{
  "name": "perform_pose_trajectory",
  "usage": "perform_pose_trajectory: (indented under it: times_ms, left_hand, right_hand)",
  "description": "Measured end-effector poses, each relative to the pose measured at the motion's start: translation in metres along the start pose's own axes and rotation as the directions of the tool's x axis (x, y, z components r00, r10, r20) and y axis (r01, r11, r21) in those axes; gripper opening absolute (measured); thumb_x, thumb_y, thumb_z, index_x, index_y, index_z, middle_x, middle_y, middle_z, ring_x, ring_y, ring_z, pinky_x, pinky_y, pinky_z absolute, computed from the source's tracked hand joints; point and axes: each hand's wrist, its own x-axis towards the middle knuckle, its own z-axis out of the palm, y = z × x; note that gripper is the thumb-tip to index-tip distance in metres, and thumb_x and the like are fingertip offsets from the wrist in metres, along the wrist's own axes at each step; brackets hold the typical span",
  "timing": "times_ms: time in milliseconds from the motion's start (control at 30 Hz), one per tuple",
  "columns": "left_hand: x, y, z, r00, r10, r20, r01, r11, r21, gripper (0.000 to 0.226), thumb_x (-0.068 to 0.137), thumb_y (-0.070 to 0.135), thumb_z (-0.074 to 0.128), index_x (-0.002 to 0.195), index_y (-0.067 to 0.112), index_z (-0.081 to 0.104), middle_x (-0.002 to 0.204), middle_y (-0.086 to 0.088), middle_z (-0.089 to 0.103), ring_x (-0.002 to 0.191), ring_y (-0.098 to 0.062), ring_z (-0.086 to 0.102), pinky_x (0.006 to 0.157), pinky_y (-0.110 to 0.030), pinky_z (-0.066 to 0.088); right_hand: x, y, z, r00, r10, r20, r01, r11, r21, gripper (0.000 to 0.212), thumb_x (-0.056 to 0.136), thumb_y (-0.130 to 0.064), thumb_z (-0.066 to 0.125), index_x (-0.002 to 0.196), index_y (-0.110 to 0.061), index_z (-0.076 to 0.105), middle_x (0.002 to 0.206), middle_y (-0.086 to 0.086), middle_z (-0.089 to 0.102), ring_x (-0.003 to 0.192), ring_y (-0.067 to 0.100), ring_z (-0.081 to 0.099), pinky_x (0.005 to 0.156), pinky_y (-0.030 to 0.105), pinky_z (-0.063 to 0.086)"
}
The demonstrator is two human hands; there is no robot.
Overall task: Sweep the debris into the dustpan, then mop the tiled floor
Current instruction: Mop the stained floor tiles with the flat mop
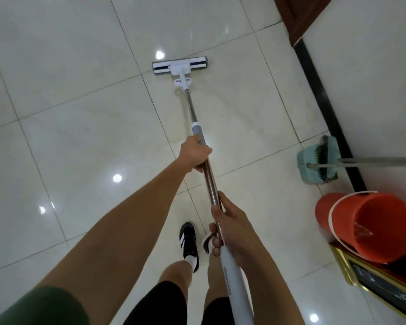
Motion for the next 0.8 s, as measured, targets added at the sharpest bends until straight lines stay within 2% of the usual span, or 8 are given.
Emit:
perform_pose_trajectory:
  times_ms: [133,200,333,433,600,633,733,800]
  left_hand:
    - [0.04,0.043,-0.023,1.0,-0.019,-0.009,0.019,1.0,0.009,0.031,0.094,0.013,0.063,0.119,0.022,0.047,0.108,-0.019,0.059,0.068,-0.036,0.071,0.043,-0.033,0.056]
    - [0.061,0.064,-0.032,0.999,-0.025,-0.02,0.025,1.0,0.0,0.031,0.094,0.012,0.063,0.112,0.024,0.04,0.11,-0.02,0.059,0.072,-0.036,0.071,0.044,-0.034,0.057]
    - [0.101,0.104,-0.048,0.999,-0.032,-0.035,0.032,0.999,0.007,0.038,0.094,0.013,0.065,0.128,0.012,0.049,0.11,-0.02,0.061,0.074,-0.035,0.072,0.05,-0.043,0.062]
    - [0.124,0.123,-0.058,0.998,-0.049,-0.04,0.049,0.999,-0.007,0.043,0.093,0.014,0.066,0.132,0.009,0.049,0.104,-0.018,0.064,0.072,-0.035,0.073,0.053,-0.047,0.062]
    - [0.154,0.145,-0.087,0.993,-0.104,-0.055,0.098,0.989,-0.11,0.063,0.09,0.013,0.068,0.147,0.012,0.041,0.104,-0.013,0.064,0.079,-0.031,0.072,0.05,-0.039,0.061]
    - [0.158,0.149,-0.093,0.991,-0.125,-0.046,0.118,0.984,-0.134,0.061,0.09,0.013,0.067,0.146,0.012,0.042,0.103,-0.013,0.065,0.078,-0.03,0.072,0.047,-0.036,0.059]
    - [0.17,0.154,-0.11,0.982,-0.188,-0.034,0.179,0.966,-0.187,0.033,0.089,0.014,0.068,0.117,0.002,0.057,0.096,-0.014,0.069,0.07,-0.026,0.07,0.04,-0.031,0.054]
    - [0.174,0.155,-0.12,0.981,-0.191,-0.015,0.185,0.965,-0.186,0.027,0.088,0.015,0.069,0.109,0.002,0.057,0.091,-0.015,0.068,0.067,-0.027,0.07,0.041,-0.032,0.054]
  right_hand:
    - [0.036,-0.055,0.009,0.999,-0.034,-0.012,0.033,0.998,-0.061,0.04,0.103,-0.031,0.049,0.142,-0.036,0.046,0.079,0.009,0.055,0.054,0.012,0.05,0.053,0.028,0.049]
    - [0.054,-0.083,0.01,1.0,-0.017,-0.005,0.016,0.996,-0.086,0.04,0.102,-0.032,0.049,0.142,-0.035,0.046,0.086,0.011,0.055,0.058,0.013,0.052,0.056,0.029,0.051]
    - [0.085,-0.137,0.007,1.0,0.019,0.013,-0.018,0.997,-0.081,0.042,0.102,-0.031,0.05,0.143,-0.039,0.044,0.079,0.011,0.053,0.052,0.014,0.048,0.047,0.025,0.046]
    - [0.096,-0.167,0.013,1.0,0.017,0.005,-0.017,0.997,-0.079,0.047,0.102,-0.029,0.049,0.145,-0.047,0.039,0.072,0.008,0.052,0.046,0.015,0.045,0.047,0.026,0.043]
    - [0.112,-0.211,0.037,0.999,-0.009,-0.05,-0.001,0.98,-0.199,0.049,0.102,-0.027,0.046,0.146,-0.046,0.036,0.074,0.008,0.054,0.046,0.013,0.046,0.046,0.026,0.043]
    - [0.113,-0.216,0.044,0.997,-0.002,-0.073,-0.013,0.979,-0.204,0.048,0.102,-0.027,0.046,0.145,-0.047,0.037,0.074,0.007,0.054,0.045,0.012,0.046,0.045,0.024,0.042]
    - [0.116,-0.222,0.065,0.989,-0.057,-0.134,0.013,0.952,-0.304,0.048,0.102,-0.03,0.046,0.147,-0.045,0.035,0.073,0.002,0.056,0.046,0.009,0.048,0.041,0.02,0.041]
    - [0.113,-0.22,0.076,0.979,-0.149,-0.138,0.076,0.898,-0.433,0.051,0.103,-0.034,0.045,0.151,-0.039,0.032,0.079,-0.007,0.053,0.056,0.005,0.05,0.052,0.017,0.043]
